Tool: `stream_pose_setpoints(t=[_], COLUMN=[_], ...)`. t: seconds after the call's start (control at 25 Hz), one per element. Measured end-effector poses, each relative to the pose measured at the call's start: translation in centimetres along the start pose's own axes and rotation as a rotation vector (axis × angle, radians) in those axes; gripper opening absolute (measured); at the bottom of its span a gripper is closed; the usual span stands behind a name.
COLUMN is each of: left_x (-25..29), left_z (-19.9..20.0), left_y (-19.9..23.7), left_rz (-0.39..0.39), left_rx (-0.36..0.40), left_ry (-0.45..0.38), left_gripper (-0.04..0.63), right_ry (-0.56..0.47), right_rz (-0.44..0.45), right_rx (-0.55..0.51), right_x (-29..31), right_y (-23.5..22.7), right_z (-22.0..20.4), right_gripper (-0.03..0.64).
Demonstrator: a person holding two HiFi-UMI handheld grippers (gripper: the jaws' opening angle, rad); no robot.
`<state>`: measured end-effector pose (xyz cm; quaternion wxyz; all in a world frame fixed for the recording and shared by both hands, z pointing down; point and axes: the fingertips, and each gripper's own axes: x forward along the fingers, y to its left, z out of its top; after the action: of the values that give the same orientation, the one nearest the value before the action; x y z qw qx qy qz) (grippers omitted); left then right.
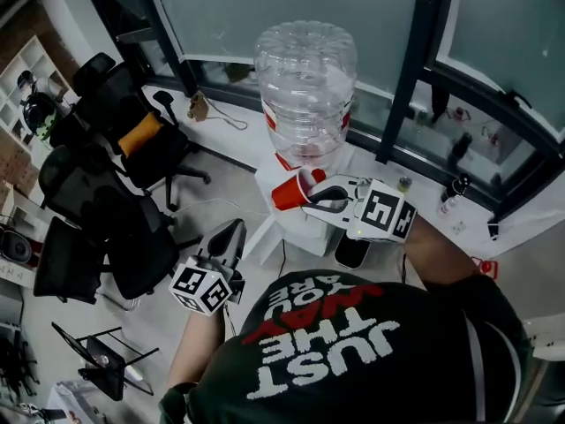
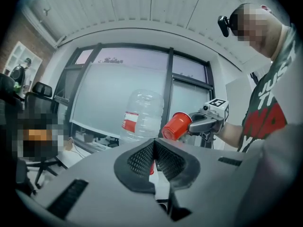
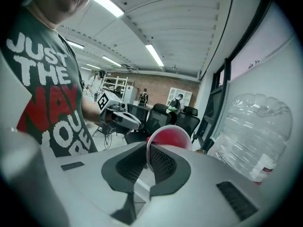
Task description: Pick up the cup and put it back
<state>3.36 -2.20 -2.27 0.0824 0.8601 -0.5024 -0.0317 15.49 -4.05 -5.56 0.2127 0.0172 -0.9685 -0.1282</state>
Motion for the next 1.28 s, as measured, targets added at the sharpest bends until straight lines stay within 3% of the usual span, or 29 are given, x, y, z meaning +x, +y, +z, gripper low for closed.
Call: stream_pose_setpoints(t=[0.64,0.88,1.28], left_x=[0.9,-0.1,-2.8], left_z=[1.0,-1.1,-6.5], left_y=[0.1,0.7,3.7], left_rz=[-0.008,0.017,0.124], left_rx=[-0.021,-0.048,-0.128], left_ry=[-0.038,-0.031,0.011], left_gripper=[0.008,0.008,0.008], right_ry=[0.006,0.027,0.097], right_rz=[-0.025,0.012,0.11], right_rx=[-0.023,-0.028,0.005], right_x=[-1.2,0.1,5.5], right_y=[0.3,1.2,3.1], right_z=[0.1,-0.2,-2.9], right_gripper=[0.044,0.044,0.046])
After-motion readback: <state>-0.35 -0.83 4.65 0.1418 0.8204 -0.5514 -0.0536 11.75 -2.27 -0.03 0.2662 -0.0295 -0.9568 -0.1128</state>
